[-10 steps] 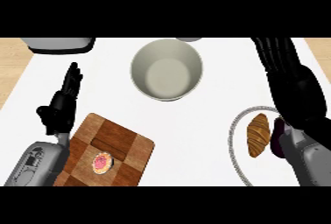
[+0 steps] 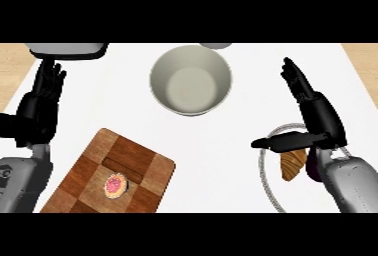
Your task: Pick the eggplant from the placemat and place it in the bowl
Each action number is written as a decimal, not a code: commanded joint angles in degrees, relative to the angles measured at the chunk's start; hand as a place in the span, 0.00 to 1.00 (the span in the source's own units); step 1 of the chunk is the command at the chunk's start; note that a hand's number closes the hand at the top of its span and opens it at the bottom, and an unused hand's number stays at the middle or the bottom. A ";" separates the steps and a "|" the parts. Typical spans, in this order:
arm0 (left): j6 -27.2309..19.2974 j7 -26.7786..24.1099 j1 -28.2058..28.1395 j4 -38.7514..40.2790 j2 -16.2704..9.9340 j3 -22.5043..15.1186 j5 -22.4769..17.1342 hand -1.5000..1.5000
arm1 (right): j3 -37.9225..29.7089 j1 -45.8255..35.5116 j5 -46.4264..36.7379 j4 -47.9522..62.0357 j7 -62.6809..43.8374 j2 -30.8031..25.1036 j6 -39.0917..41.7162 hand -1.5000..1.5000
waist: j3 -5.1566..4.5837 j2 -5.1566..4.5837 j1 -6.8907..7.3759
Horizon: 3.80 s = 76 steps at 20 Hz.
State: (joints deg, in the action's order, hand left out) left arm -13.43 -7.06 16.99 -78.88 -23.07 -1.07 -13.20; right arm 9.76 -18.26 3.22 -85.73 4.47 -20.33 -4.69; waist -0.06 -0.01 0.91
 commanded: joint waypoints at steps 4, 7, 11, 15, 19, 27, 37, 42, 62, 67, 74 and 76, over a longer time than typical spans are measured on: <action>4.87 0.44 -4.09 -2.79 -2.73 4.24 -4.16 0.50 | 5.90 13.53 -16.56 -1.32 7.30 1.90 -13.07 0.00 | 0.05 0.17 -1.00; 5.37 1.10 -4.93 -3.76 -3.00 5.33 -4.50 0.50 | 5.68 12.20 -20.25 -10.04 -4.78 -3.71 -10.85 0.00 | -0.01 0.27 -1.17; 6.36 1.32 -2.55 -0.70 -4.11 6.44 -4.90 0.50 | 6.02 11.31 -25.35 -18.42 -21.17 -11.45 -5.32 0.00 | -0.20 0.35 -2.41; 6.07 2.47 -3.87 -3.91 -3.99 6.27 -4.71 0.50 | 0.68 9.55 -21.18 -24.64 -32.33 -19.29 5.41 0.00 | -0.11 0.32 -1.74; 5.01 3.09 -4.69 -5.88 -3.32 5.50 -4.06 0.50 | 3.06 9.43 -17.71 -26.32 -42.19 -26.25 18.21 0.00 | -0.20 0.52 -1.62; 6.19 0.91 -3.34 -2.36 -1.50 6.42 -4.09 0.50 | 0.28 5.03 -3.19 -25.59 -50.25 -32.30 36.79 0.00 | -0.02 -0.07 -1.03; 6.56 3.46 -2.48 -3.82 -0.48 8.31 -1.67 0.50 | -3.63 7.33 -9.16 -18.03 -45.48 -26.94 42.17 0.00 | 0.07 -0.04 -0.98; 8.00 6.37 -4.16 -8.58 -0.52 8.88 -2.10 0.50 | 1.67 5.57 -19.15 -12.05 -43.69 -20.14 39.54 0.00 | 0.08 -0.07 -0.46; 9.06 7.29 -0.88 -6.09 3.43 10.83 2.74 0.50 | -4.92 2.82 -34.91 7.95 -19.55 -14.04 38.11 0.00 | 0.07 -0.07 -0.74; 11.53 8.00 -5.84 -10.99 3.16 12.90 2.09 0.50 | -4.21 7.45 -40.61 5.92 -19.27 -10.09 35.27 0.00 | 0.06 0.04 -0.77; 12.16 9.28 -2.48 -8.57 2.72 13.76 3.48 0.50 | -3.93 5.39 -45.97 12.70 -17.49 -6.32 33.57 0.00 | 0.07 0.01 -0.82; 12.66 5.45 -2.26 -5.63 4.01 13.99 4.25 0.50 | -5.65 8.18 -46.34 11.74 -13.83 -7.50 33.30 0.00 | 0.06 0.02 -1.00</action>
State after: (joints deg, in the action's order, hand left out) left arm -1.45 -1.16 13.57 -85.77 -19.12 12.28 -9.48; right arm 4.58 -12.42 -41.15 -73.33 -10.97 -29.09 29.63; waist 0.00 -0.01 0.08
